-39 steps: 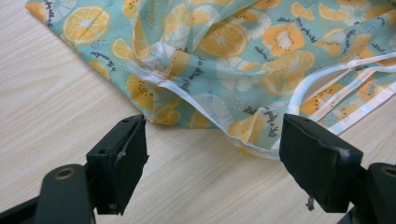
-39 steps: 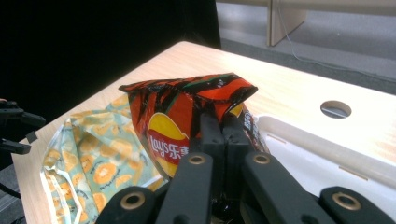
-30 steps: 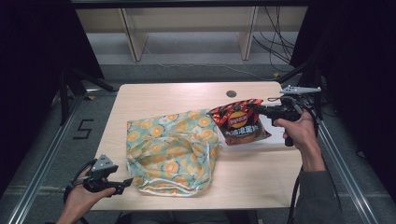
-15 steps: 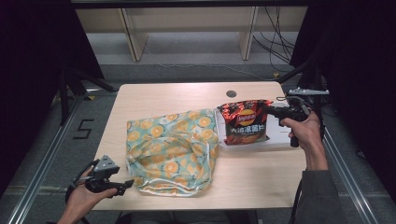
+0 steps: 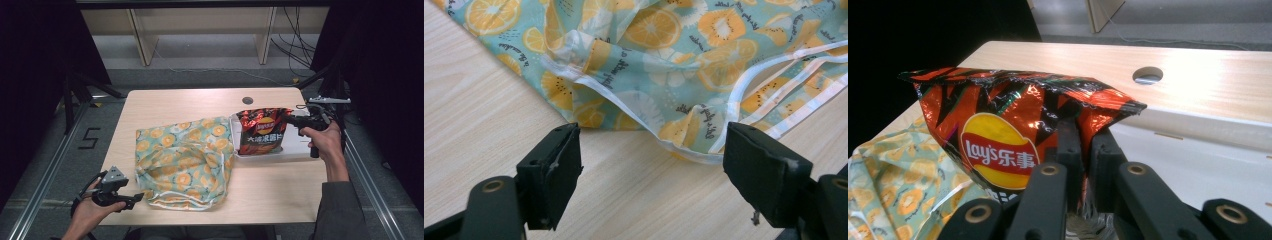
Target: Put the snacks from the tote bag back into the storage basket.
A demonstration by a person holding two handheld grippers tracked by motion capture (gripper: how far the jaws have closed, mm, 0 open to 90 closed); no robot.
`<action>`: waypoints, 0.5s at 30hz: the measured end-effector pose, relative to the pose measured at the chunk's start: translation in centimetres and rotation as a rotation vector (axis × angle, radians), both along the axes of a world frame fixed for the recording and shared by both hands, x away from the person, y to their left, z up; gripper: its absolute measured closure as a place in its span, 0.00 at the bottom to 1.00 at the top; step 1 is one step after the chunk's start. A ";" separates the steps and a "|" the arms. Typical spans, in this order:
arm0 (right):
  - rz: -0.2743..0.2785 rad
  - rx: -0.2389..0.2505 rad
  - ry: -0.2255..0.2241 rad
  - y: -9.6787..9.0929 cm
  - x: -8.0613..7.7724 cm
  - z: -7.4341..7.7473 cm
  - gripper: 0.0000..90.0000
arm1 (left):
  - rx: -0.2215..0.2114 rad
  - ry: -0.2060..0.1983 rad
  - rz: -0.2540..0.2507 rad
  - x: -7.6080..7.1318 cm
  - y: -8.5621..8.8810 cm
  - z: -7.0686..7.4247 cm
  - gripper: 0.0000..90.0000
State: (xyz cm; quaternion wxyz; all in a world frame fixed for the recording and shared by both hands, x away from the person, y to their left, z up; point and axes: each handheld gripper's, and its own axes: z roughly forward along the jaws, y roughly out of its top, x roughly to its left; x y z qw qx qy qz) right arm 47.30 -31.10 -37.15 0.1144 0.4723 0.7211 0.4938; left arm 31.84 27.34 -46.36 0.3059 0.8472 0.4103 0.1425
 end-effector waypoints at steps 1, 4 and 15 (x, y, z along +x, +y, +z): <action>-0.002 -0.001 0.000 0.0 0.1 0.0 0.94 | -0.002 -0.005 0.003 0.0 0.0 0.0 0.25; -0.013 0.008 0.007 0.0 0.2 -0.1 0.93 | 0.006 0.001 0.003 0.0 0.0 0.0 0.25; -0.057 0.002 0.001 0.3 1.0 -1.0 0.93 | -0.012 0.003 -0.001 -0.1 -0.2 -0.1 0.25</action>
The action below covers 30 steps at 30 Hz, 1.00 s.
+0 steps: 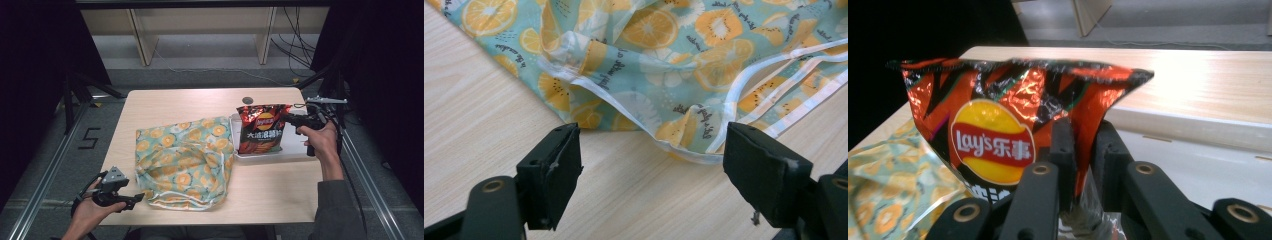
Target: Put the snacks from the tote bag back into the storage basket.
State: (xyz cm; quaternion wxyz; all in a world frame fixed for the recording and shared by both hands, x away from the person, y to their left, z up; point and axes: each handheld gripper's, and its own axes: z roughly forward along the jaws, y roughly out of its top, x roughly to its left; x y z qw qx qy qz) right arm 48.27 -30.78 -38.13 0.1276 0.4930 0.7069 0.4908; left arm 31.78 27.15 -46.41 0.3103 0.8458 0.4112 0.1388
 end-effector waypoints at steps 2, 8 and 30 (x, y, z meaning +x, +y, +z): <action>0.000 -0.026 -0.022 0.1 0.2 -0.1 0.95 | 0.010 -0.008 -0.008 0.1 0.0 0.0 0.25; -0.025 -0.019 -0.033 0.4 0.8 -0.4 0.97 | 0.010 -0.006 -0.005 0.0 0.0 0.0 0.25; -0.100 -0.006 0.018 1.6 3.0 -2.1 0.89 | 0.009 -0.004 -0.006 0.2 0.0 0.0 0.25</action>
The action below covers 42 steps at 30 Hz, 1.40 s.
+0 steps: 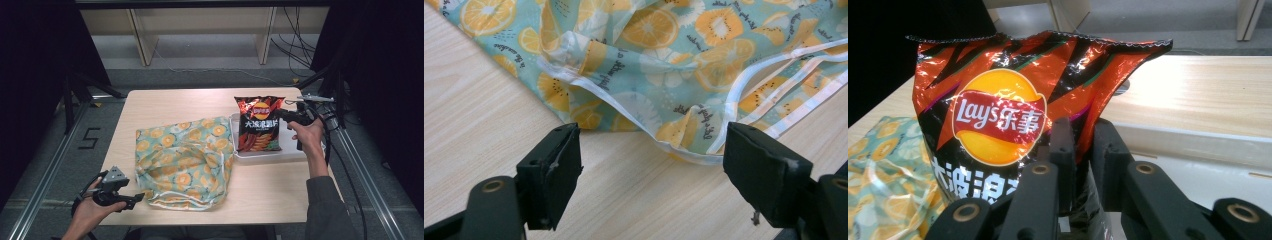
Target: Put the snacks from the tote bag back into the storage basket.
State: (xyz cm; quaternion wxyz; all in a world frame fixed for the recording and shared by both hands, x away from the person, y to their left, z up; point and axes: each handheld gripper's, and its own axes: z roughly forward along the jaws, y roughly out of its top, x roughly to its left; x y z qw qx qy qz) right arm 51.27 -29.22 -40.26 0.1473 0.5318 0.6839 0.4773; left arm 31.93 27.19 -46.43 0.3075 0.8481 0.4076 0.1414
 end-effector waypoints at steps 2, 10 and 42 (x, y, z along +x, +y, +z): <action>0.016 -0.029 -0.038 -0.2 0.5 -0.4 0.88 | 0.005 0.022 -0.010 0.0 0.0 0.1 0.25; -0.016 -0.018 -0.009 0.2 0.7 -0.7 0.81 | -0.004 0.005 0.004 0.0 -0.1 -0.1 0.25; 0.090 -0.081 -0.069 2.5 -1.8 1.6 0.59 | -0.001 -0.021 0.022 0.0 0.4 0.6 0.25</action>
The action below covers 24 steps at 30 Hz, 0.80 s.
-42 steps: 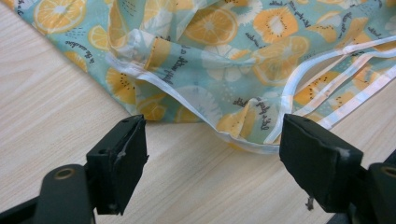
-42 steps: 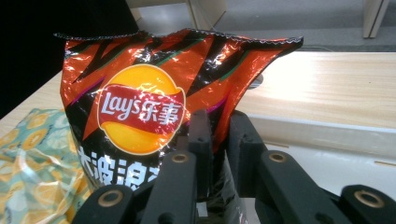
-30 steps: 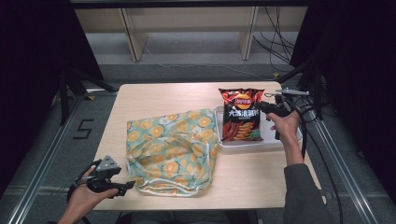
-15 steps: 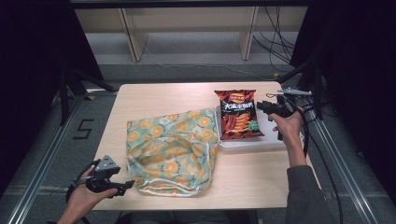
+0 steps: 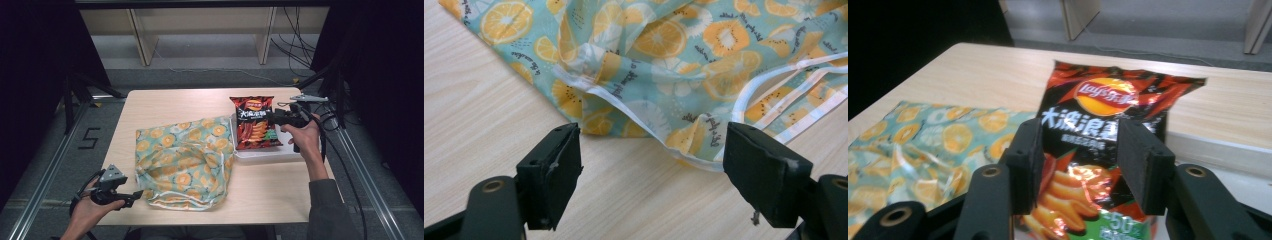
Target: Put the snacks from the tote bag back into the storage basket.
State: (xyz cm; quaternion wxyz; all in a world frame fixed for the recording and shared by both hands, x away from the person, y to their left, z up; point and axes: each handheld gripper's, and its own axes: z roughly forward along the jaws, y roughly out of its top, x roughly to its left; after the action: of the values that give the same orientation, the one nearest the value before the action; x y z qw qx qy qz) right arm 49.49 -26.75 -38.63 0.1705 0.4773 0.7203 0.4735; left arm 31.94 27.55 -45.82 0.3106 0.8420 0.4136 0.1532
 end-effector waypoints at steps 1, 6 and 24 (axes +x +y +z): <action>0.008 -0.010 0.009 0.2 -0.1 0.1 0.59 | -0.001 0.003 0.000 0.0 0.0 0.0 0.25; 0.025 -0.015 0.017 1.4 -0.7 0.1 0.56 | -0.020 -0.013 0.009 -0.1 -0.1 0.0 0.25; 0.092 -0.061 0.016 3.5 -3.2 0.7 0.51 | -0.008 -0.006 -0.001 0.1 0.1 0.0 0.25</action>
State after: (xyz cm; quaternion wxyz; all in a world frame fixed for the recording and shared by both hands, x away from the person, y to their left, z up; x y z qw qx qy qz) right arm 46.30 -23.27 -37.93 0.1572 0.4423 0.7569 0.4547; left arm 32.02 27.66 -45.78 0.3152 0.8405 0.4129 0.1540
